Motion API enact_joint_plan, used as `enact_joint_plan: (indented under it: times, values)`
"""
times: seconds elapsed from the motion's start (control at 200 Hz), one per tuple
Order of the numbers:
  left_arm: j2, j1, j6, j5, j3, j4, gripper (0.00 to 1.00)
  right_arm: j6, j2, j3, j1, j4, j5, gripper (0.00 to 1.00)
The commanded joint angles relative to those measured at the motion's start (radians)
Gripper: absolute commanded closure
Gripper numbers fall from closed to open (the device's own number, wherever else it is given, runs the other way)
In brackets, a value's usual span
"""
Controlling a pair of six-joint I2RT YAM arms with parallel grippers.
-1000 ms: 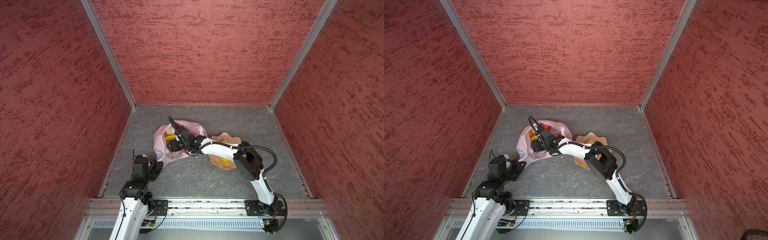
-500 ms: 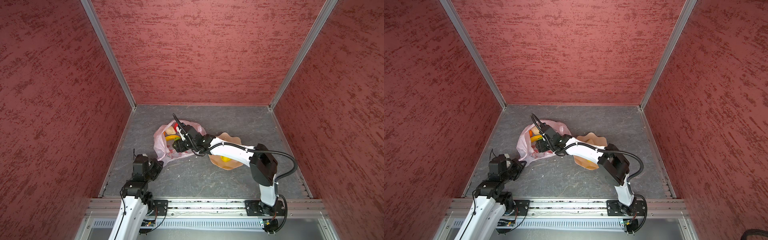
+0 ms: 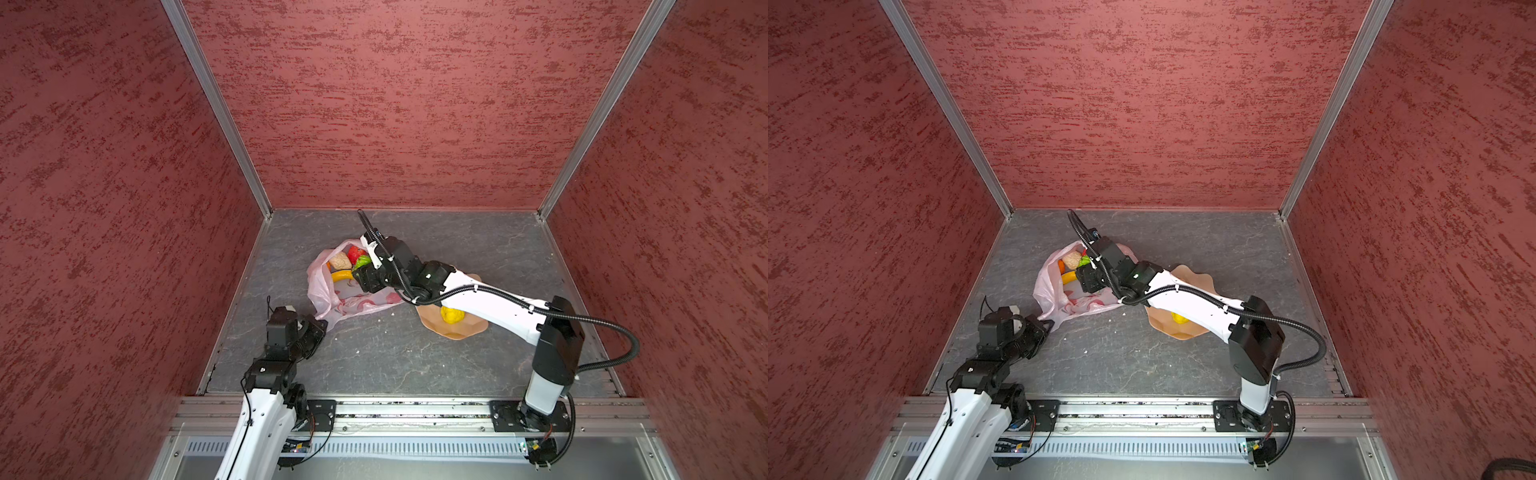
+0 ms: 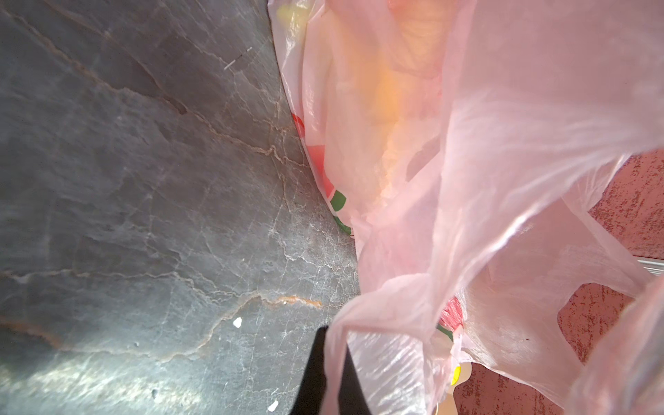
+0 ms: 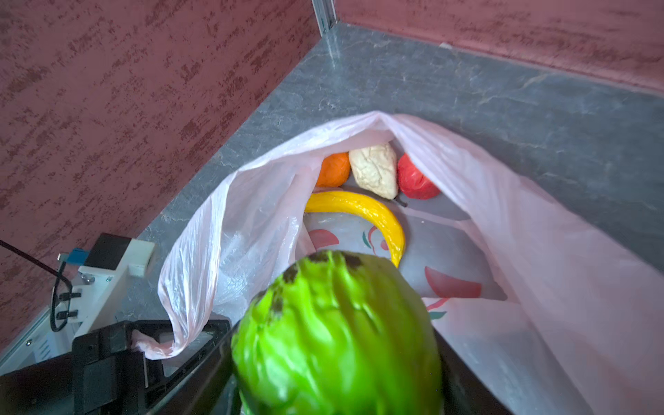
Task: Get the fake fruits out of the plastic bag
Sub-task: 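Lift the green fruit up out of the bag with the right gripper, then carry the green fruit over the pink bowl and lower it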
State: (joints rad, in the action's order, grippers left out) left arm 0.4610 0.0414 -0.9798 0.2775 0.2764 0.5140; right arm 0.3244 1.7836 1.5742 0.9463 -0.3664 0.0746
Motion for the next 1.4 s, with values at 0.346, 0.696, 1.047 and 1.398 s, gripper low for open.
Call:
enact_joint_plan:
  times: [0.346,0.696,1.047,1.398]
  values:
    - [-0.001,0.008,0.0,0.004,-0.006,-0.028,1.0,-0.055,-0.127,0.025,-0.112,0.026,0.118,0.55]
    - [0.0,0.011,-0.003,0.005,-0.004,-0.029,1.0,0.017,-0.244,-0.175,-0.228,0.017,0.202,0.56]
    - [-0.005,0.013,-0.006,0.004,0.0,-0.022,1.0,0.13,-0.371,-0.439,-0.322,-0.051,0.257,0.57]
    - [-0.032,0.024,-0.017,-0.011,-0.004,-0.003,1.0,0.245,-0.508,-0.647,-0.393,-0.07,0.257,0.57]
